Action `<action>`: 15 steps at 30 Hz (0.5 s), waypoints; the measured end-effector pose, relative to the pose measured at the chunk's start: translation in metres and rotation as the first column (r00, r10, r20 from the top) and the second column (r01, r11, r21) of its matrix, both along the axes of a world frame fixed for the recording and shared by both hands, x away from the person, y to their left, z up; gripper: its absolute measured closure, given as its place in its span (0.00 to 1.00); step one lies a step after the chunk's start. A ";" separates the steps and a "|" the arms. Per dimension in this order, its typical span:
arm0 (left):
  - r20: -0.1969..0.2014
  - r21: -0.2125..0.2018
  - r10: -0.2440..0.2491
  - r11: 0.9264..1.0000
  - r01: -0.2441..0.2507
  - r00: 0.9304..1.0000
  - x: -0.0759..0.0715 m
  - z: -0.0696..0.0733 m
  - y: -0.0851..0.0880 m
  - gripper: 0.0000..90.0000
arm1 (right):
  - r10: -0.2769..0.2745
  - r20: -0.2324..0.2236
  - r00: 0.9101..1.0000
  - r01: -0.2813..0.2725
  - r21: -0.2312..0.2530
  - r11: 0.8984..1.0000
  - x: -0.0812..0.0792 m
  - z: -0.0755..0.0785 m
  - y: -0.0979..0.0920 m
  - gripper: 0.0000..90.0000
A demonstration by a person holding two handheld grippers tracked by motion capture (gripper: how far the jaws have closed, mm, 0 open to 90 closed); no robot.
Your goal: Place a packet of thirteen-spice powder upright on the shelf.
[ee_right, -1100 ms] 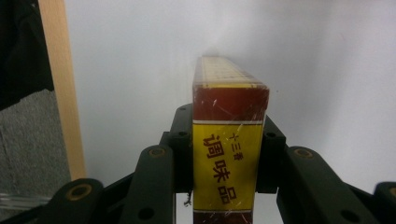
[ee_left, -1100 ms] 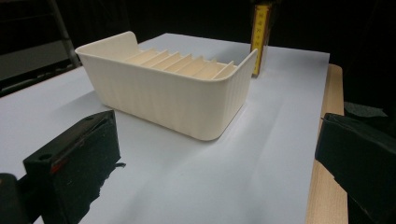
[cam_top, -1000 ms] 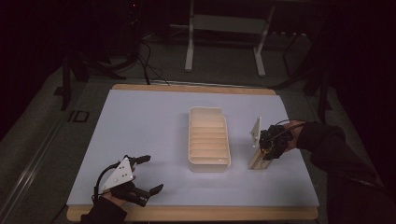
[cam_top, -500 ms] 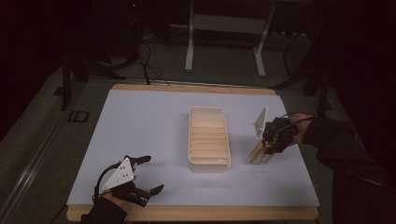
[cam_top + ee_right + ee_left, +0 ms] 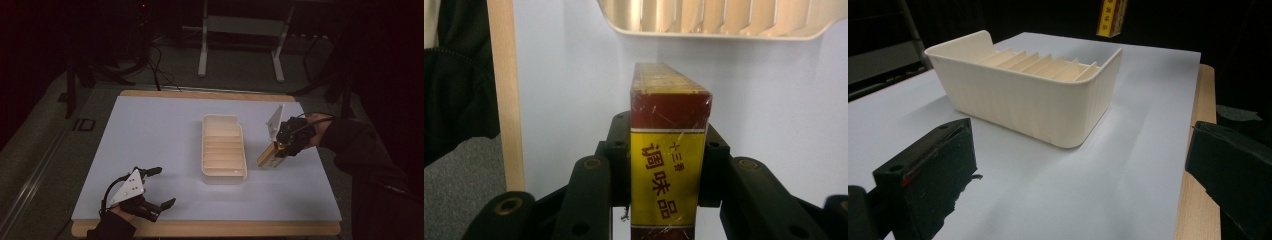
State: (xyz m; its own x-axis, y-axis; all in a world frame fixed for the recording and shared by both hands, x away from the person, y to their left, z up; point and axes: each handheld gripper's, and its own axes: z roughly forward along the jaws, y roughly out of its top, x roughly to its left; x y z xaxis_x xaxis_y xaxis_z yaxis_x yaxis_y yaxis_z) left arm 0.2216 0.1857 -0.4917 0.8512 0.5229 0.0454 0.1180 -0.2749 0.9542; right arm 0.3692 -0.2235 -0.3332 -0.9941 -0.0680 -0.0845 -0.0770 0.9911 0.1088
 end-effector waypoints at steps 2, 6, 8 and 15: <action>0.002 0.000 0.001 1.000 -0.001 1.000 0.000 0.000 0.000 0.00 | -0.002 -0.002 1.000 0.002 0.002 1.000 0.000 0.001 0.003 0.75; 0.000 -0.004 -0.001 1.000 0.001 1.000 0.000 0.000 0.000 0.00 | -0.021 -0.013 1.000 0.021 0.023 1.000 0.002 0.003 0.009 0.75; -0.001 -0.006 -0.004 1.000 0.004 1.000 0.000 0.000 0.000 0.00 | -0.038 -0.020 0.999 0.038 0.026 0.999 0.004 0.004 0.012 0.75; 0.000 -0.005 -0.004 1.000 0.004 1.000 0.000 0.000 0.000 0.00 | -0.054 -0.030 0.998 0.057 0.088 0.995 0.008 0.005 0.023 0.75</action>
